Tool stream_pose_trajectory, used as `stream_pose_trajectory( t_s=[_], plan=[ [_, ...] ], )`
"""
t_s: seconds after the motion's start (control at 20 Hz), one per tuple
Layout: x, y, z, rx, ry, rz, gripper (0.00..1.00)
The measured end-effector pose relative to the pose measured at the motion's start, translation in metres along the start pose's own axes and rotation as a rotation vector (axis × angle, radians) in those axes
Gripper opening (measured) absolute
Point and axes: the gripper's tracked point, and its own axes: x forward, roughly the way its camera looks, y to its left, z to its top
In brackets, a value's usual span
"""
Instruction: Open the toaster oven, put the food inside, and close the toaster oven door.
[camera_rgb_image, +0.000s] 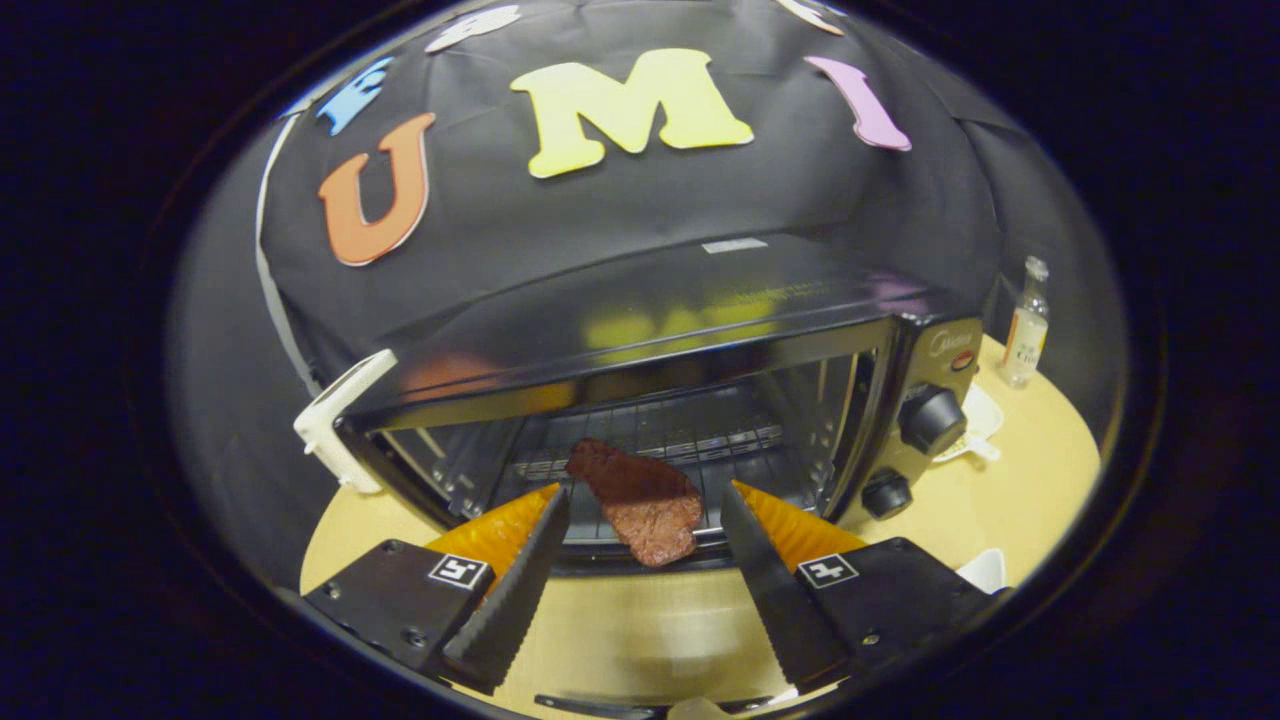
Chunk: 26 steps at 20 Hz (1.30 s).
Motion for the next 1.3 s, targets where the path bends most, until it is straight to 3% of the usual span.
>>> stream_pose_trajectory(
  t_s=[0.35,0.75,0.95,1.3],
  plan=[
    [-0.077,-0.011,-0.006,-0.16,0.042,0.016,0.98],
    [-0.148,-0.055,-0.086,-0.222,0.186,-0.026,0.98],
    [-0.158,-0.061,-0.133,-0.199,0.265,-0.027,0.98],
    [-0.133,-0.034,-0.185,-0.176,0.354,0.034,0.98]
  ],
)
